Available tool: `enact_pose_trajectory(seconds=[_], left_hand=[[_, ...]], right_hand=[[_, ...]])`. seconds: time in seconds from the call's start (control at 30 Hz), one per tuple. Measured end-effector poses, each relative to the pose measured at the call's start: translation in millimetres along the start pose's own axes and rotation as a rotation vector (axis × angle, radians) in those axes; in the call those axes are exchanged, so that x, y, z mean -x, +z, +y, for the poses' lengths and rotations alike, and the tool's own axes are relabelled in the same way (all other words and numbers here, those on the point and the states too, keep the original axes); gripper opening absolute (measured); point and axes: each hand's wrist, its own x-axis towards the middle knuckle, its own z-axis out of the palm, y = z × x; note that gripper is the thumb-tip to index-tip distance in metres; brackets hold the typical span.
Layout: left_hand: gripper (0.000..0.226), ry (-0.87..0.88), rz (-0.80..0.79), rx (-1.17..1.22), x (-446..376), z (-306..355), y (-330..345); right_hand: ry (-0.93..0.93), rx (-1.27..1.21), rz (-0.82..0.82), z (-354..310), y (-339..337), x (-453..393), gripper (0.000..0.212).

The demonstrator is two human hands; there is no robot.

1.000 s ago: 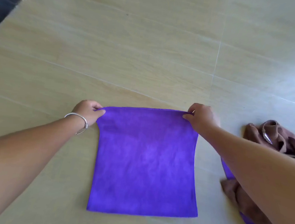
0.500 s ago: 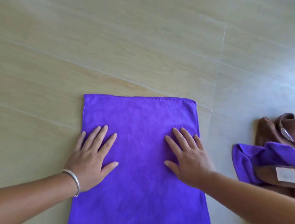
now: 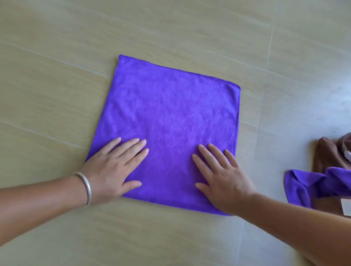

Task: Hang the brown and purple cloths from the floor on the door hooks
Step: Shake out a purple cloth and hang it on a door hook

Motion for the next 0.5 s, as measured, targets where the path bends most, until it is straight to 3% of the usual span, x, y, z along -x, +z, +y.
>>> enact_pose_trajectory(seconds=[0.2, 0.37, 0.5], left_hand=[[0.075, 0.164, 0.055, -0.066, 54, -12, 22], [0.048, 0.161, 0.159, 0.000, 49, -23, 19], [0.046, 0.056, 0.148, 0.055, 51, -20, 13]], right_hand=[[-0.273, 0.109, -0.001, 1, 20, 35, 0.088], [-0.209, 0.117, -0.007, -9, 25, 33, 0.081], [-0.149, 0.124, -0.001, -12, 16, 32, 0.059]])
